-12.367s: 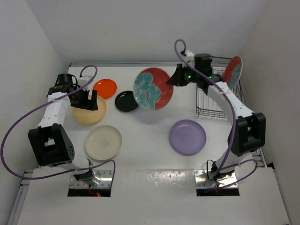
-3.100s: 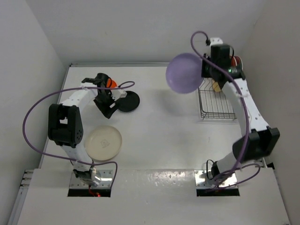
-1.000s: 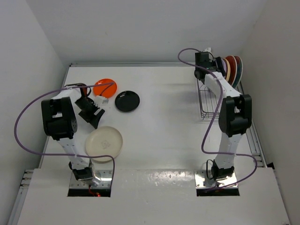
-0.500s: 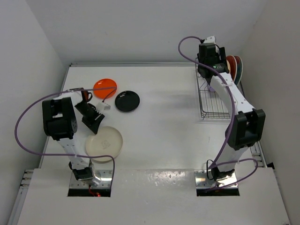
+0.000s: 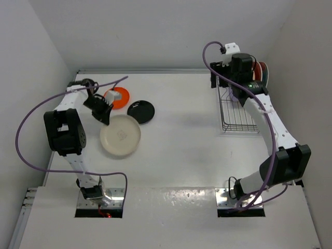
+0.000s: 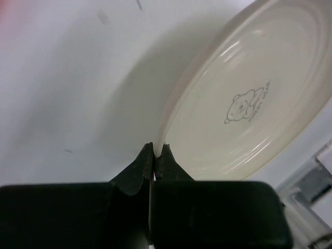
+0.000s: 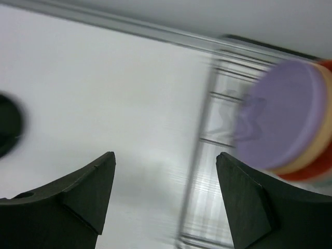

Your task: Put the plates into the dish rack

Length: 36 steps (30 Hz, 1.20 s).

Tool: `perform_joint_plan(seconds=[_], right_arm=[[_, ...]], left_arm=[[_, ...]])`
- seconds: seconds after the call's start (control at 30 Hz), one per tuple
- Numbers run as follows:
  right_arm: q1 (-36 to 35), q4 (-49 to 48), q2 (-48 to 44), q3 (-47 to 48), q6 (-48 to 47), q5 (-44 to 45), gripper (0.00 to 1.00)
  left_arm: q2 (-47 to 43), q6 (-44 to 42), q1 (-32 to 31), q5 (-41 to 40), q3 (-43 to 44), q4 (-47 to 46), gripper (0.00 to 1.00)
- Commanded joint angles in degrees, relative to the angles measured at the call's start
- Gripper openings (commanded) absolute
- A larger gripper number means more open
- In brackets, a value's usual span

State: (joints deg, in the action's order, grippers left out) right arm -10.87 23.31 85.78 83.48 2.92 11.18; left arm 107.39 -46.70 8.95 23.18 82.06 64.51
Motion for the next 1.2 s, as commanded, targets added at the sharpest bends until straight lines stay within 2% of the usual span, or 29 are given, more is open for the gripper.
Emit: perform_joint_plan(seconds=[0.0,0.07,0.1,0.17,0.3,0.4,0.47,0.53,0.57,0.63,0.67,0.7,0.73,0.77,0.87,0.97,1.0,1.03,1.07,1.1,1.17], right_arm=[[-3.6,-4.3,-0.7,-1.6,4.3,-25.4,0.78],[-5.4,-4.6,2.0,-0.9,5.8,-30.9,0.79],[-8.2,-4.9,3.1,0.6,6.5,-38.1,0.81],[-9.8,-8.4,7.1,2.3,10.5,-43.1,0.87],[-15.4,-14.8,14.0,4.5,17.9,-46.7,0.87],[-17.4,-16.7,17.8,5.5,20.2,-46.4,0.87],[-18.1,-17.1,18.9,5.6,20.7,-45.4,0.84],[-18.1,-17.1,20.3,5.2,21.6,-45.2,0.71],[-18.0,-17.4,20.5,4.9,21.8,-45.4,0.45],[-18.0,-17.6,20.5,4.3,22.3,-45.5,0.18],[-18.0,-17.3,20.0,4.1,22.0,-44.8,0.07],[-17.9,-17.2,19.7,4.0,22.0,-44.2,0.00],[-17.5,-17.2,18.2,3.8,21.8,-43.7,0.00],[-17.1,-17.4,17.8,3.1,21.8,-42.1,0.00],[-15.0,-16.2,14.9,3.3,20.4,-37.4,0.00],[-12.2,-7.9,11.5,5.3,15.9,-23.3,0.00],[-11.5,-7.5,10.2,5.5,13.9,-17.0,0.00],[-8.2,-7.0,9.2,6.2,12.8,-11.3,0.00],[-6.8,-6.5,8.2,6.9,12.1,-9.2,0.00],[-2.8,-6.7,7.7,7.5,11.2,-3.4,0.00],[-0.4,-7.9,6.4,7.2,6.4,1.3,0.00]], left_arm=[[-5.1,-0.9,-3.2,12.1,9.5,4.7,0.00],[-5.1,1.2,-5.6,12.7,14.1,3.4,0.00],[-5.6,4.4,-8.4,12.2,15.0,2.0,0.00],[-5.1,7.7,-10.6,11.1,18.5,-1.0,0.00],[-4.0,11.1,-15.3,11.7,23.7,-2.7,0.00],[-3.5,11.6,-16.4,13.2,25.7,-2.7,0.00],[-3.5,12.2,-16.4,15.8,26.5,-2.7,0.00],[-3.5,12.2,-16.4,16.4,27.1,-2.7,0.00],[-3.5,12.7,-16.4,17.1,27.1,-2.7,0.00],[-3.5,12.7,-16.4,17.1,27.1,-2.7,0.00],[-3.5,13.4,-16.4,15.9,27.1,-2.7,0.00],[-3.5,13.9,-16.4,15.1,27.1,-2.7,0.05],[-3.5,14.7,-16.4,13.9,27.1,-3.9,0.18],[-3.5,16.6,-16.4,12.6,27.1,-3.9,0.55],[-3.5,20.3,-16.4,5.9,28.7,-6.0,1.00],[-3.5,23.7,-16.4,-5.3,30.4,-8.3,1.00],[-3.5,24.3,-15.8,-11.5,30.4,-8.8,1.00],[-3.5,24.8,-15.8,-14.2,31.0,-9.8,1.00],[-3.5,25.6,-15.1,-16.4,31.0,-10.4,1.00],[-3.5,26.2,-14.5,-20.7,31.0,-10.9,1.00],[-3.5,29.0,-14.5,-26.6,31.6,-11.7,1.00]])
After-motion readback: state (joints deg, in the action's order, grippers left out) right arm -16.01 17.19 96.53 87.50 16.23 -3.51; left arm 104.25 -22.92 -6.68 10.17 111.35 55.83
